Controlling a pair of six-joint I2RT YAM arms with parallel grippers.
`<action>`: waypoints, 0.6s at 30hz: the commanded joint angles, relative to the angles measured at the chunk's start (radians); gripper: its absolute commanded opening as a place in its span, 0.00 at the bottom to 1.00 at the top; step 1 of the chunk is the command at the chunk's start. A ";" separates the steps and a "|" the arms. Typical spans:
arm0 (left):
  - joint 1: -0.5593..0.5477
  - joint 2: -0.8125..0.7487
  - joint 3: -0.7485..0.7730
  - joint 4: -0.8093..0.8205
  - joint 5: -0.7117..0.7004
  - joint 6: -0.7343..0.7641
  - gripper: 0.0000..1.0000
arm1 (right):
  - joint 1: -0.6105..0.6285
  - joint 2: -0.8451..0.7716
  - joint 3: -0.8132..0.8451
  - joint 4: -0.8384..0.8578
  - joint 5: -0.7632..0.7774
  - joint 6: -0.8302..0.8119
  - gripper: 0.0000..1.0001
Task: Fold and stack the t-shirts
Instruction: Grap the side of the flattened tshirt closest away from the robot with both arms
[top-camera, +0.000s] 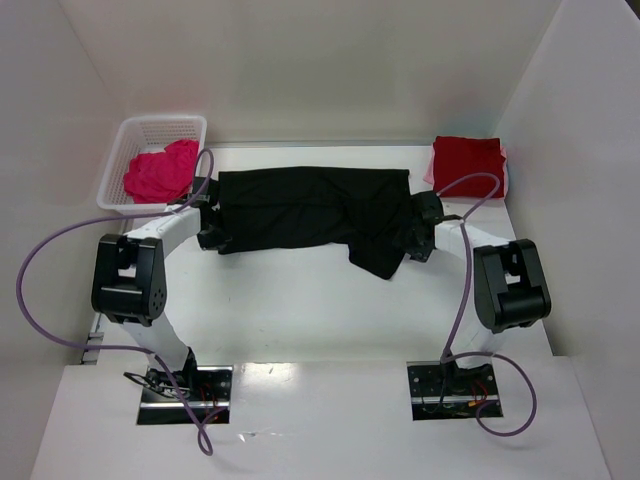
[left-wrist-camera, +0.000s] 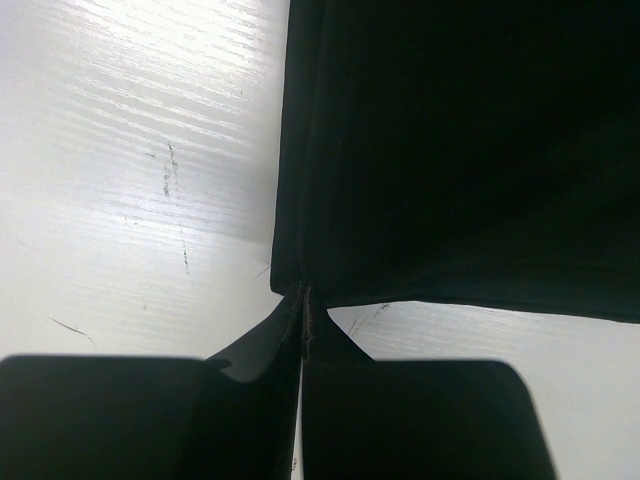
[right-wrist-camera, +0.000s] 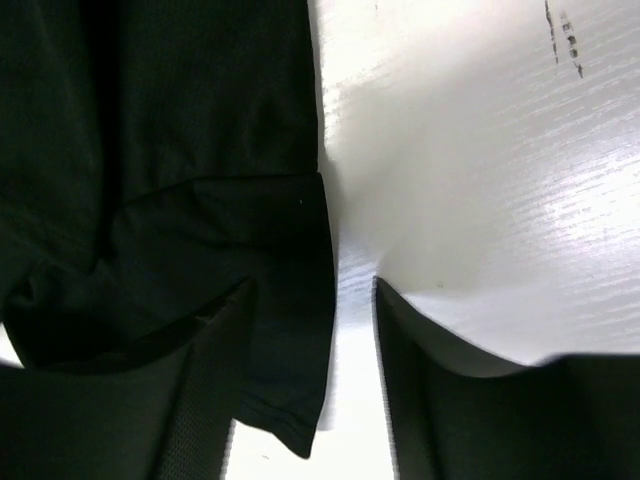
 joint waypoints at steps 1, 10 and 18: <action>-0.001 0.012 0.028 0.001 0.006 0.014 0.00 | 0.007 0.034 0.020 0.032 0.018 -0.002 0.54; -0.001 0.012 0.028 0.001 0.006 0.014 0.00 | 0.018 0.083 0.071 0.034 0.018 -0.012 0.15; -0.001 0.012 0.028 0.001 0.006 0.014 0.00 | 0.018 0.016 0.061 -0.004 0.018 -0.012 0.01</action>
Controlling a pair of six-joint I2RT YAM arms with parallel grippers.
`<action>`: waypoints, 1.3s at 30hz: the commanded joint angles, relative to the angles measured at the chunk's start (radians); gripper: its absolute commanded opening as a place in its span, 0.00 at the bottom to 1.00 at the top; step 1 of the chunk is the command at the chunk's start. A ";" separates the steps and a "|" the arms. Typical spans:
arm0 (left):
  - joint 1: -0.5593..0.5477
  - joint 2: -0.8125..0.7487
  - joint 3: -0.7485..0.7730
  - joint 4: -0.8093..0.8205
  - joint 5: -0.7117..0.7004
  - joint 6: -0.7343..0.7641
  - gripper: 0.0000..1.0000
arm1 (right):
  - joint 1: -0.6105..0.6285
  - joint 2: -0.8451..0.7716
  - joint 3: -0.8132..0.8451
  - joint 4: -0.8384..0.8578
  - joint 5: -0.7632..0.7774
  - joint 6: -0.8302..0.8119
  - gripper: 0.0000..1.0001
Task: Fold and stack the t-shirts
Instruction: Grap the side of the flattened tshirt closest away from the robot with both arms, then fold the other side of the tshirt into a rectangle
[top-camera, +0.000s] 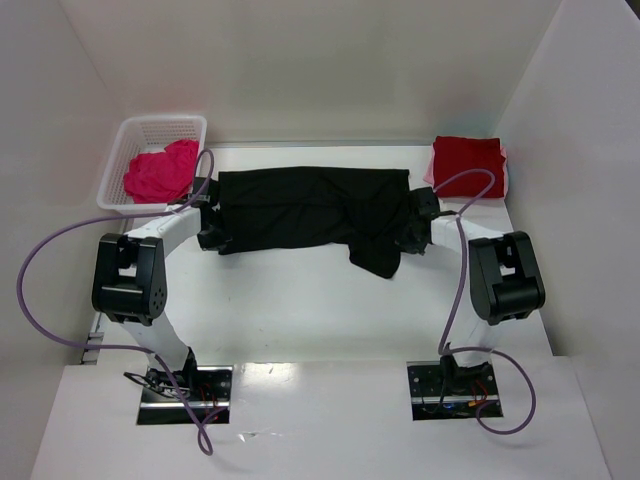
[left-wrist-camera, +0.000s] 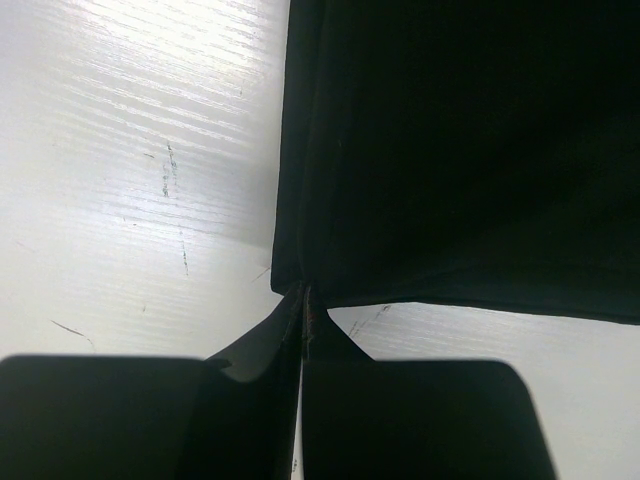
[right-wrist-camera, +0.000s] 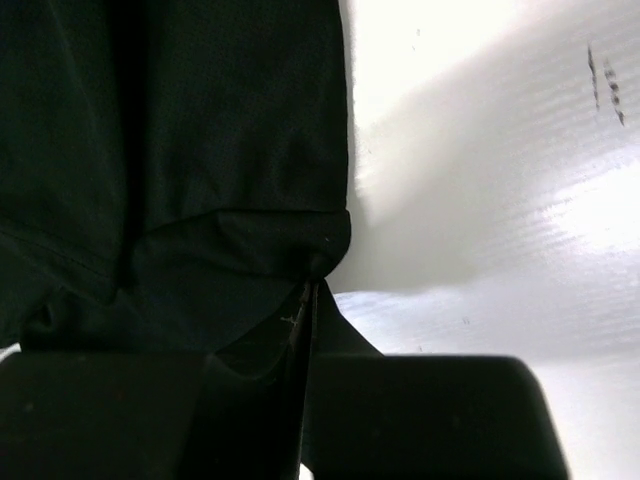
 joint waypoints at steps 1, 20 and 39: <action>-0.001 0.007 0.028 0.000 0.006 0.014 0.00 | 0.011 -0.063 0.012 -0.039 0.024 -0.006 0.00; -0.001 -0.194 -0.011 -0.095 0.026 -0.008 0.00 | 0.011 -0.402 -0.104 -0.236 -0.037 0.054 0.00; -0.001 0.010 0.277 -0.103 0.035 0.052 0.00 | -0.059 -0.172 0.151 -0.150 -0.101 0.025 0.00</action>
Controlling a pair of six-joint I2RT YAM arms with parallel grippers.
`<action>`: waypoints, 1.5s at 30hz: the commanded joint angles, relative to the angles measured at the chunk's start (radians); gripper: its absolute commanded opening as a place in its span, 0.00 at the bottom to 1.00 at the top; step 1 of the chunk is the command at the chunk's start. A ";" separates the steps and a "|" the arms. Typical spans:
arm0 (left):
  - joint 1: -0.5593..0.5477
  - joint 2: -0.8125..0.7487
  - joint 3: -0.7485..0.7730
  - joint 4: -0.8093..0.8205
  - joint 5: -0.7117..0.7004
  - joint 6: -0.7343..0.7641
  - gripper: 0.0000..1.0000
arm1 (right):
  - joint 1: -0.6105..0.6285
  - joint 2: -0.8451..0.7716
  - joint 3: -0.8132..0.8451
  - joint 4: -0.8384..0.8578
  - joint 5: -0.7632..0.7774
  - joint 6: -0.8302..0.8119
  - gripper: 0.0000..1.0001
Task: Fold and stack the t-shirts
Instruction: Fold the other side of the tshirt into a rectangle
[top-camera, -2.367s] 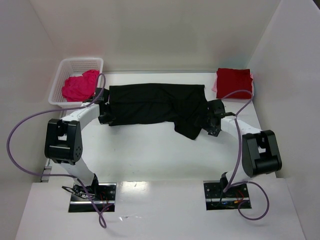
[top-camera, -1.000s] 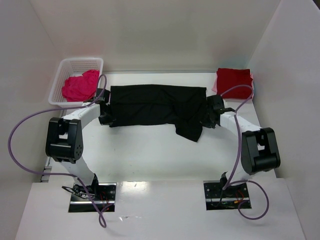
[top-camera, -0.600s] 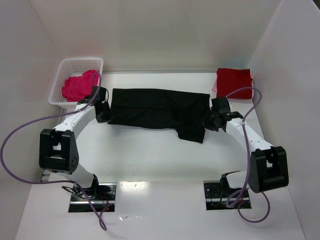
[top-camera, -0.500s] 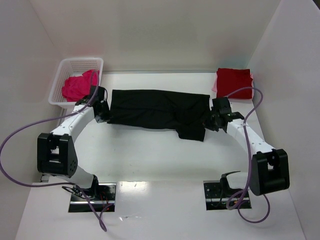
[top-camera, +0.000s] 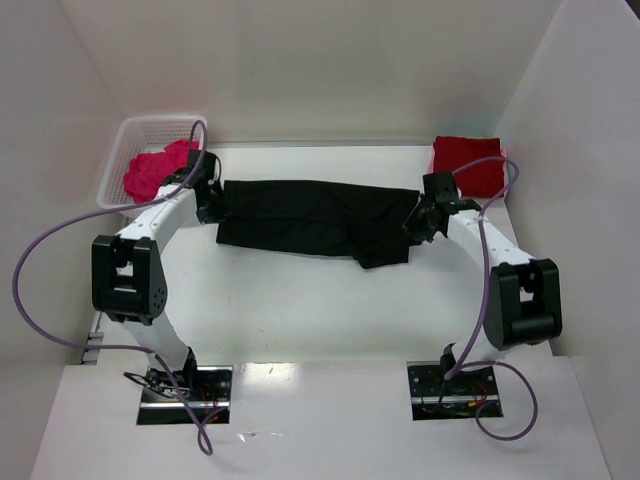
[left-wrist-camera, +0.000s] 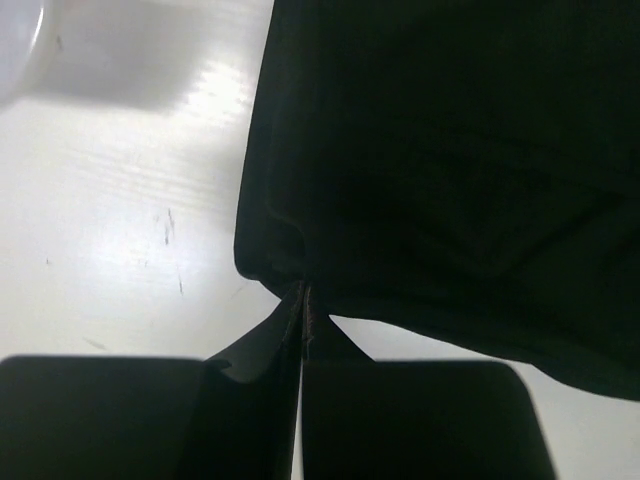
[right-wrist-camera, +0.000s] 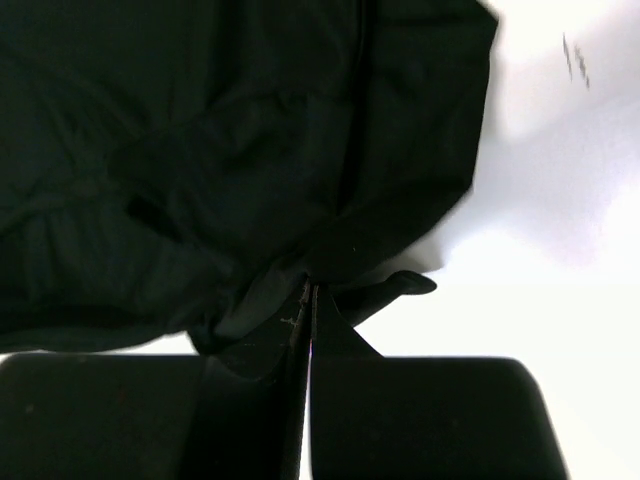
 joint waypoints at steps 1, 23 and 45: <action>-0.001 0.053 0.091 0.007 -0.004 0.039 0.00 | -0.035 0.061 0.092 0.049 -0.012 -0.015 0.00; 0.048 0.343 0.391 0.027 0.001 0.067 0.00 | -0.128 0.353 0.319 0.098 -0.084 -0.044 0.00; 0.066 0.483 0.576 0.047 0.028 0.076 0.00 | -0.128 0.542 0.523 0.098 -0.096 -0.104 0.01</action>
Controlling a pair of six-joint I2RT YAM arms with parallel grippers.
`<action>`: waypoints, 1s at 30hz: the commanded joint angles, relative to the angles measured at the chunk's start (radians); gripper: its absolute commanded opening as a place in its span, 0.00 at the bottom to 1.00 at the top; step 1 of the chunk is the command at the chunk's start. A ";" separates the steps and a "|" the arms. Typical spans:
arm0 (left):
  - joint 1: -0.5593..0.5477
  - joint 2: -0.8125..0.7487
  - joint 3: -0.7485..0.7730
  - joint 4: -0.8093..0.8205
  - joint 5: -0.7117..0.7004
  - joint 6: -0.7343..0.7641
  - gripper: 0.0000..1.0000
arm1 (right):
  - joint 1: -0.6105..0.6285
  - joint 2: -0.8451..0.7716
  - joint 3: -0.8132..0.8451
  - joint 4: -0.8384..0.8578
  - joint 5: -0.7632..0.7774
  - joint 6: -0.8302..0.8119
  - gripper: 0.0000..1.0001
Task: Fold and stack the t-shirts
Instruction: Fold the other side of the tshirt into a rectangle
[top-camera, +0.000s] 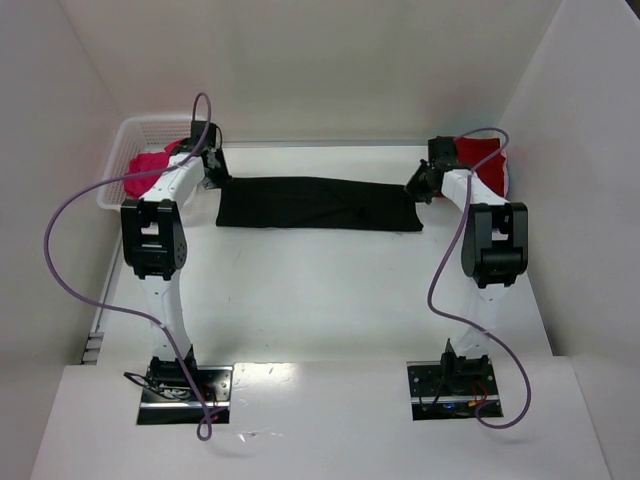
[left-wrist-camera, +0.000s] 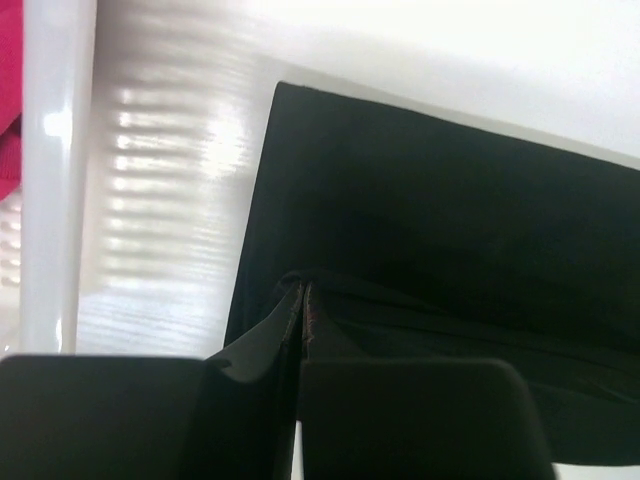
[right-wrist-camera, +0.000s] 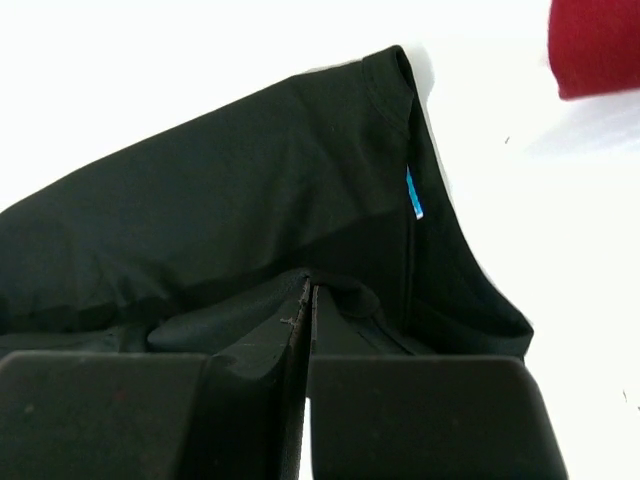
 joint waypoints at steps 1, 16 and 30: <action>0.008 0.052 0.047 0.018 0.010 0.020 0.00 | -0.005 0.047 0.053 0.015 0.007 -0.020 0.01; 0.017 0.141 0.163 0.037 0.001 0.029 0.00 | -0.005 0.120 0.112 0.053 -0.021 -0.068 0.05; 0.017 0.183 0.208 0.037 0.029 0.038 0.49 | -0.005 0.111 0.151 0.075 -0.033 -0.106 0.20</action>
